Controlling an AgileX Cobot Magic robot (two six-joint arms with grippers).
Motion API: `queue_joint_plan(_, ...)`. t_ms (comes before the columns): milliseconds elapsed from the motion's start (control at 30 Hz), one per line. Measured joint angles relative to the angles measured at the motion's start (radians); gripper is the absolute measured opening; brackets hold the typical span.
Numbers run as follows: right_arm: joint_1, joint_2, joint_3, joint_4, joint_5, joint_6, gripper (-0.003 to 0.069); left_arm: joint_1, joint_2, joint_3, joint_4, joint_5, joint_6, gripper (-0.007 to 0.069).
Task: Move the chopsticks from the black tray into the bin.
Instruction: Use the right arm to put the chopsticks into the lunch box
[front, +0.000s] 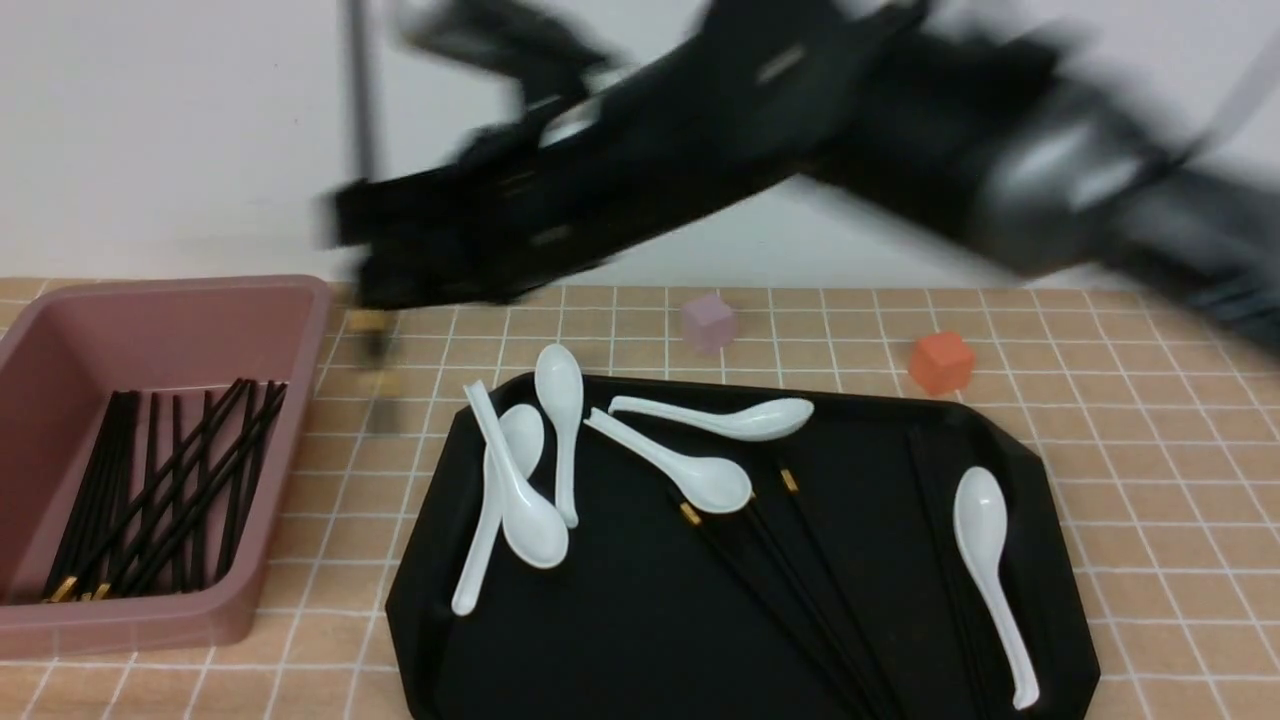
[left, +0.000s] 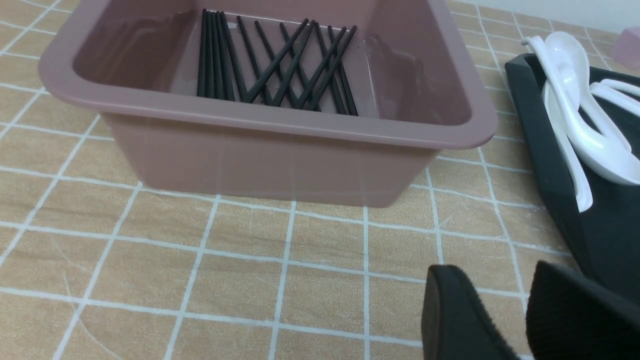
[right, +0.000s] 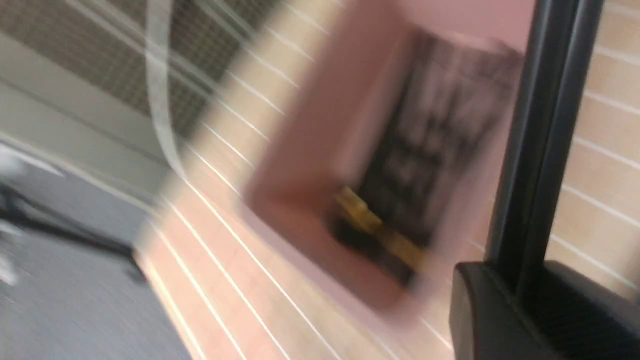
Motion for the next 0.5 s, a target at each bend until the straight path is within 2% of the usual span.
queue_joint_plan(100,0.057,0.104,-0.028,0.163,-0.163,-0.101,0.0135,0.000,0.000,0.000,0.000,0.000,0.000,0.0239)
queue_joint_plan(133,0.080,0.155,-0.049,0.248,-0.233,-0.168,0.0135,0.000,0.000,0.000,0.000,0.000,0.000,0.0239)
queue_joint_plan(233,0.110,0.248,-0.099,0.406,-0.333,-0.268,0.0135,0.000,0.000,0.000,0.000,0.000,0.000,0.0239)
queue_joint_plan(400,0.122,0.398,-0.233,0.635,-0.354,-0.451,0.0135,0.000,0.000,0.000,0.000,0.000,0.000,0.0239)
queue_joint_plan(500,0.122,0.468,-0.298,0.724,-0.316,-0.515,0.0135,0.000,0.000,0.000,0.000,0.000,0.000,0.0239)
